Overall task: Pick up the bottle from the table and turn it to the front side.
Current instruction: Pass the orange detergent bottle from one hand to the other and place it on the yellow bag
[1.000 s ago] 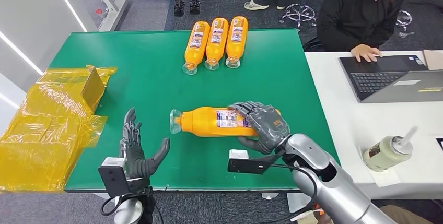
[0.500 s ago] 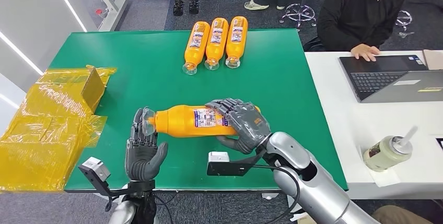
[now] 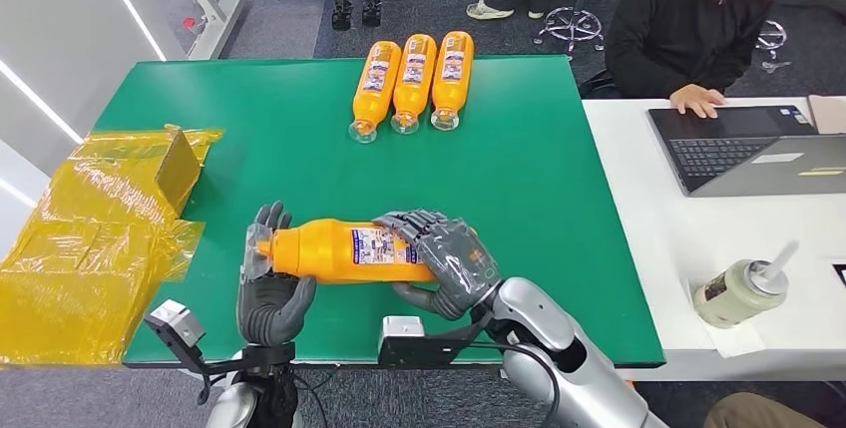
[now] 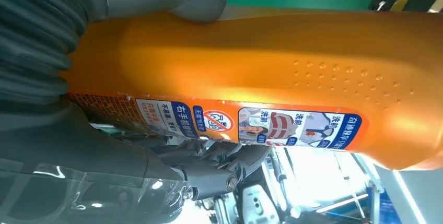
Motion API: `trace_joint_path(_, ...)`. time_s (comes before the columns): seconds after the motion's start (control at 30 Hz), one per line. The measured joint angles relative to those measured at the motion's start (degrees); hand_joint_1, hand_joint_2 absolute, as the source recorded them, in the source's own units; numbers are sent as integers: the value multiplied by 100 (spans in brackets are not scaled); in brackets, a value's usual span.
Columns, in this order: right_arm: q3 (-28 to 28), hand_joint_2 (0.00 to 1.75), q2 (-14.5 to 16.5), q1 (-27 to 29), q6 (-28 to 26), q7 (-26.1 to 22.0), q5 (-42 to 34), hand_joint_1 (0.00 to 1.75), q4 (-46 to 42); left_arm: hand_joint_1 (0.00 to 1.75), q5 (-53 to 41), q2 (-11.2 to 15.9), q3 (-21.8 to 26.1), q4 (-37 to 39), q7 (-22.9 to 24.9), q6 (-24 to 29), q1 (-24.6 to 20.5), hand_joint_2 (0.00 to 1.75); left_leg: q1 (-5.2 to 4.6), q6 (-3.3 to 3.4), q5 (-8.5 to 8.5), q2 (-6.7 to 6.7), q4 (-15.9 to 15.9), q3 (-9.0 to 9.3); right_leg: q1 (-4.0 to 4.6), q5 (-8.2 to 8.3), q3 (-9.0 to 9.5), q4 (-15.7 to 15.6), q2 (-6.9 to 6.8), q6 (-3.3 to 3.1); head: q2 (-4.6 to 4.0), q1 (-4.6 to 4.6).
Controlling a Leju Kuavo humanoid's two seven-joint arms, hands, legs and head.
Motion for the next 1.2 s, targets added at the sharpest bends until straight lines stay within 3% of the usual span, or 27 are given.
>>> trace_joint_path(0.43, 1, 175, 416, 803, 182, 36, -682, 175, -85, 0, -17, -29, -21, -137, 68, -167, -143, 175, 0, 0, 0, 3, -1, 1, 0, -1, -3, 1, 5, 0, 0, 0)
trace_joint_path(0.73, -107, 175, 749, 1197, 212, 166, -715, 175, -241, 0, 202, -30, -172, -176, 203, -429, -293, 175, 0, 0, 0, 3, -1, 1, 0, -1, -4, 0, 7, 0, 0, 0)
trace_joint_path(0.77, -129, 175, 777, 1238, 213, 178, -714, 175, -279, 24, 217, -30, -192, -175, 208, -445, -320, 175, 0, 0, 0, 4, -1, 1, 0, -1, -4, 0, 7, 0, 0, 0)
trace_joint_path(0.87, -199, 175, 857, 1364, 212, 209, -698, 175, -411, 155, 255, -31, -263, -174, 212, -480, -412, 175, 0, 0, 0, 4, 0, 1, 0, -1, -4, 0, 7, 0, 0, 0)
trace_joint_path(0.9, -222, 175, 878, 1400, 211, 215, -681, 175, -459, 175, 265, -31, -285, -174, 211, -492, -444, 175, 0, 0, 0, 4, 0, 1, 0, -1, -3, 0, 7, 0, 0, 0)
trace_joint_path(1.2, -421, 175, 1014, 1606, 211, 219, -445, 175, -757, 175, 387, -32, -492, -122, 149, -539, -621, 175, 0, -1, 0, 4, 0, 1, 0, -1, -4, 0, 8, 0, 0, 0)
